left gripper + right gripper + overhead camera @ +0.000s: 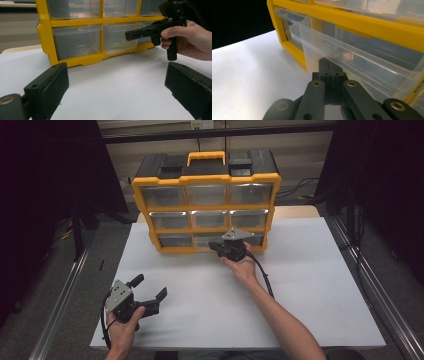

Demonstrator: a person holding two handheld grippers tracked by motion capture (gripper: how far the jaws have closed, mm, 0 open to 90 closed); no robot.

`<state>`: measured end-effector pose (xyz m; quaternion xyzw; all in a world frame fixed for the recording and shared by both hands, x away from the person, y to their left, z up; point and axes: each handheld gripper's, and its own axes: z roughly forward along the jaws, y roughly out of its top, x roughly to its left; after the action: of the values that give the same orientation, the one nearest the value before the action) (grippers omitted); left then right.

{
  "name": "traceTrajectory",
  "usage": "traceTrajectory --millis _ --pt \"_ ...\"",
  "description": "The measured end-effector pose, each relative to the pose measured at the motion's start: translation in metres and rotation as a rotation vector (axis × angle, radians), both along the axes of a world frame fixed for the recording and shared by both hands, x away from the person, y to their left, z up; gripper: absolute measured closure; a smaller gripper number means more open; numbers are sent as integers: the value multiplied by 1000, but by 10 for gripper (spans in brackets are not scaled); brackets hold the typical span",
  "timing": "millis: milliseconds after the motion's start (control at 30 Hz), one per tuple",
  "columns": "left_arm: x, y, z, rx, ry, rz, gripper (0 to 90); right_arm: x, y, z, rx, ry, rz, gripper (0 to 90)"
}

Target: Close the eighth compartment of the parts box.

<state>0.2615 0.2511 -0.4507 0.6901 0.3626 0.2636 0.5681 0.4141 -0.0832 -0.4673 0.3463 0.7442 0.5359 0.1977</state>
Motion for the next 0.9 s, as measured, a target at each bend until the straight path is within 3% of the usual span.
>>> traceTrajectory --millis 900 --pt "0 -1 0 -2 1 -7 53 13 -3 0 -17 -8 -52 900"
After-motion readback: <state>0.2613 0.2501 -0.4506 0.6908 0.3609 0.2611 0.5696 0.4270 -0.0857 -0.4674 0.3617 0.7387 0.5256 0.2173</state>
